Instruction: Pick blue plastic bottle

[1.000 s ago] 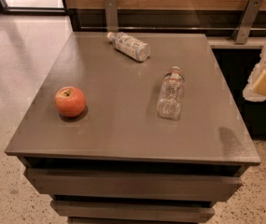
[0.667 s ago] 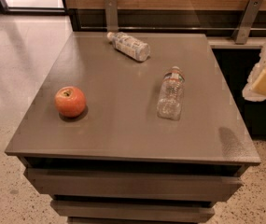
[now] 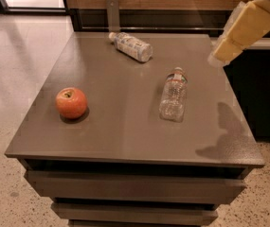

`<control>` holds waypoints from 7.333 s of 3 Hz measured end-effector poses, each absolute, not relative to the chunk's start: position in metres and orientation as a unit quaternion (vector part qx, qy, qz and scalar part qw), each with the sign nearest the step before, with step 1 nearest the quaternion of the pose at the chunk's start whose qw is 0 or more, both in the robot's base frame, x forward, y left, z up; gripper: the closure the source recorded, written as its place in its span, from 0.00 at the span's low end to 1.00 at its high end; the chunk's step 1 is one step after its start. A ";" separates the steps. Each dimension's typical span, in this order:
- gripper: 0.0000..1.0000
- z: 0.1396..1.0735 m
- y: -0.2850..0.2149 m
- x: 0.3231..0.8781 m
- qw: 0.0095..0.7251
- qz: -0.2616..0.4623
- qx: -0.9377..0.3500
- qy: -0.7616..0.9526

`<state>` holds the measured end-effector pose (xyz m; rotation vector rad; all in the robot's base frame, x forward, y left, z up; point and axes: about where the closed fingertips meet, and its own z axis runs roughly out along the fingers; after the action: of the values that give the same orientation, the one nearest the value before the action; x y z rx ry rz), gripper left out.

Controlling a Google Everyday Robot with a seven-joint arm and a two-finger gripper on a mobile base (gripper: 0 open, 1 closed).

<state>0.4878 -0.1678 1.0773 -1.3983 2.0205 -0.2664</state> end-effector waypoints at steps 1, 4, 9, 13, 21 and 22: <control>0.00 1.060 -0.175 0.533 0.357 -0.086 -0.491 0.790; 0.00 1.044 -0.144 0.614 0.374 -0.050 -0.483 0.790; 0.00 0.948 -0.068 0.722 0.332 0.035 -0.472 0.816; 0.00 0.869 -0.031 0.792 0.296 0.069 -0.498 0.812; 1.00 0.890 -0.006 0.814 0.323 0.081 -0.531 0.779; 1.00 0.919 -0.007 0.807 0.341 0.075 -0.544 0.763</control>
Offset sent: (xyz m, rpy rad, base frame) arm 0.0389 -0.0079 -0.0162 0.0746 -0.0155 -0.0636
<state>0.8071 -0.0068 0.9186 -1.4164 1.9847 0.1946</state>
